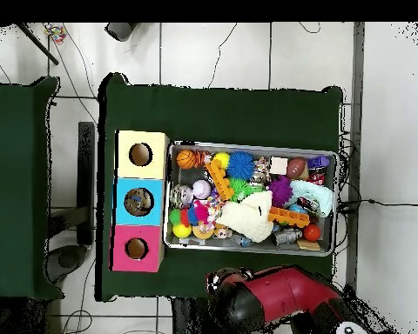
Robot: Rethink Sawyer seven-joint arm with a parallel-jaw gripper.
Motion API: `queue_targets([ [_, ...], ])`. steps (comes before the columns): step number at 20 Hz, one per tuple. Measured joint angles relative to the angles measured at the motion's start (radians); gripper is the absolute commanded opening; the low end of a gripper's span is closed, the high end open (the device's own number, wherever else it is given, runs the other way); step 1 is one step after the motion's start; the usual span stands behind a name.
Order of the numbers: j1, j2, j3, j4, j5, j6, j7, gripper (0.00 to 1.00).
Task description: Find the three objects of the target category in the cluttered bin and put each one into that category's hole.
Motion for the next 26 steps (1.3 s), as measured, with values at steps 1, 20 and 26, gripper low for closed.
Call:
queue_targets([
  [1,0.006,0.008,-0.007,0.000,0.000,-0.013,0.000,1.00],
  [20,-0.014,0.116,-0.095,-0.011,0.000,-0.076,0.000,1.00],
  [26,-0.014,0.145,-0.120,-0.026,0.000,-0.076,0.000,1.00],
])
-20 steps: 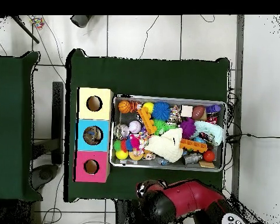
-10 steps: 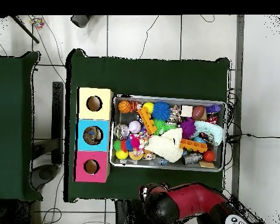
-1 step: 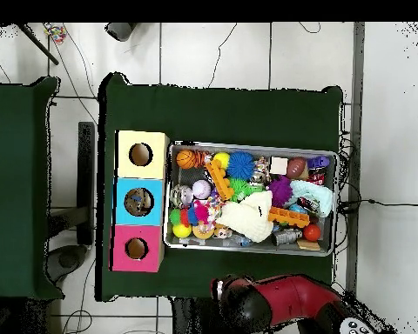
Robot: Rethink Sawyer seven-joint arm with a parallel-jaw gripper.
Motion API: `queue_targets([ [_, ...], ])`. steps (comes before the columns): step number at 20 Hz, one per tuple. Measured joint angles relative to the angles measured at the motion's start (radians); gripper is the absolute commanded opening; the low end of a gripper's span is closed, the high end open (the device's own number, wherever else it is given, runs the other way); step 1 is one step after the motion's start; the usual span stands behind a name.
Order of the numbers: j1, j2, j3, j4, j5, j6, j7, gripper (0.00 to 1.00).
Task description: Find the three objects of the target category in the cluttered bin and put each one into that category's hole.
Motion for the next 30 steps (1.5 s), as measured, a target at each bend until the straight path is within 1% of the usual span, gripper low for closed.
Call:
queue_targets([
  [8,0.001,0.014,-0.004,-0.019,0.003,0.000,0.000,1.00],
  [11,0.005,0.026,-0.005,-0.054,0.010,0.004,0.000,1.00],
  [12,0.010,0.034,-0.005,-0.084,0.016,0.008,0.000,1.00],
  [15,0.015,0.043,-0.005,-0.117,0.024,0.012,0.000,1.00],
  [17,0.023,0.054,-0.005,-0.162,0.035,0.018,0.000,1.00],
  [21,0.037,0.059,-0.005,-0.210,0.053,0.021,0.000,1.00],
  [27,0.071,0.060,-0.008,-0.253,0.063,0.021,0.000,1.00],
  [30,0.087,0.060,-0.009,-0.258,0.063,0.021,0.000,1.00],
])
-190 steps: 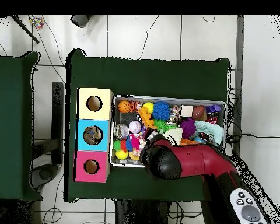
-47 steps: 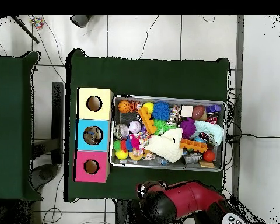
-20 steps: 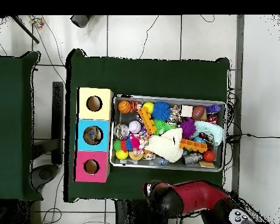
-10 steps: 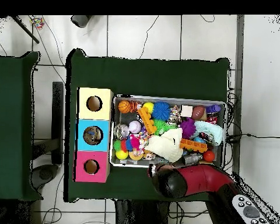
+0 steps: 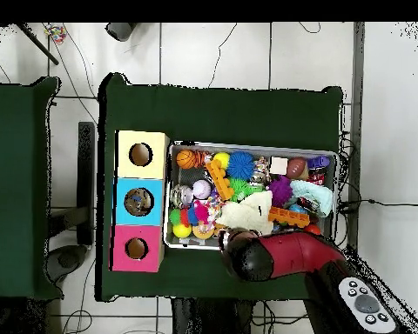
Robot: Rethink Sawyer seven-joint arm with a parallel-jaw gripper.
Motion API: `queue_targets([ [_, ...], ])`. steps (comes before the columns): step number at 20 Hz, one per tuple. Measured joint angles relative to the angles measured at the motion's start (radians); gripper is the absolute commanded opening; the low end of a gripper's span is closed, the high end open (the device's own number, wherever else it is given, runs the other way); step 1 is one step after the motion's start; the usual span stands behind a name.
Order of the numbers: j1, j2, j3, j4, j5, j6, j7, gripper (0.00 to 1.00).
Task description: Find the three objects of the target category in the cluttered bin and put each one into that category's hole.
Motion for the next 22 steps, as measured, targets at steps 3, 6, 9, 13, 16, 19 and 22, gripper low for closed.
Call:
queue_targets([
  [3,0.021,0.000,-0.004,0.000,0.000,0.000,0.000,1.00],
  [6,0.048,0.000,-0.011,0.000,0.000,0.000,0.000,1.00],
  [9,0.066,0.003,-0.017,0.000,0.000,0.000,0.000,1.00],
  [13,0.083,0.022,-0.028,0.000,0.000,0.000,0.000,1.00],
  [16,0.083,0.039,-0.030,-0.001,0.000,0.000,0.000,1.00],
  [19,0.075,0.047,-0.030,-0.001,0.000,0.000,0.000,1.00],
  [22,0.045,0.045,-0.029,0.000,0.000,0.000,0.000,1.00],
])
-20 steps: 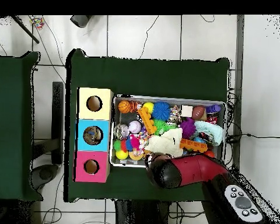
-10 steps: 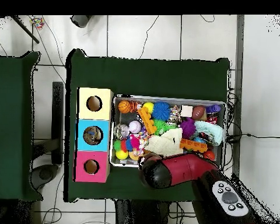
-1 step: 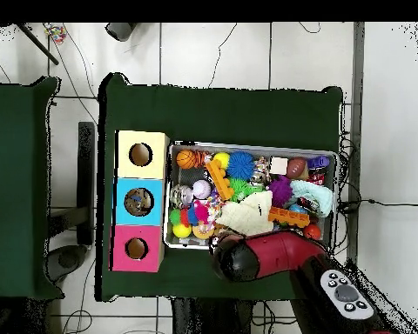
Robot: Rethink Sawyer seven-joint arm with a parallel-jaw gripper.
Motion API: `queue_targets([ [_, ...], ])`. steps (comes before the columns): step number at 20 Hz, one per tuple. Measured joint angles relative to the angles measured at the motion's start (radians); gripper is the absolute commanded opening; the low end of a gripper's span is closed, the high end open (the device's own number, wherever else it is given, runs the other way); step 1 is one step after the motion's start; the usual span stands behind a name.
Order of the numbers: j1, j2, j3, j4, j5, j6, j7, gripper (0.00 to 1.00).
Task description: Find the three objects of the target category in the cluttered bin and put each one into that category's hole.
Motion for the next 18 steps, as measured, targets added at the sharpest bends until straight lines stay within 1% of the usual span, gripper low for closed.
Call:
queue_targets([
  [3,-0.031,-0.009,0.002,0.001,0.001,0.000,0.000,1.00],
  [4,-0.058,-0.019,0.004,0.002,0.004,0.000,0.000,1.00],
  [7,-0.093,-0.033,0.006,0.003,0.007,0.000,0.000,1.00],
  [10,-0.112,-0.042,0.007,0.003,0.008,0.000,0.000,1.00],
  [11,-0.128,-0.049,0.008,0.003,0.008,0.000,0.000,1.00],
  [15,-0.146,-0.059,0.008,0.003,0.008,0.000,0.000,1.00],
  [18,-0.145,-0.063,0.008,0.003,0.007,0.000,0.000,1.00],
])
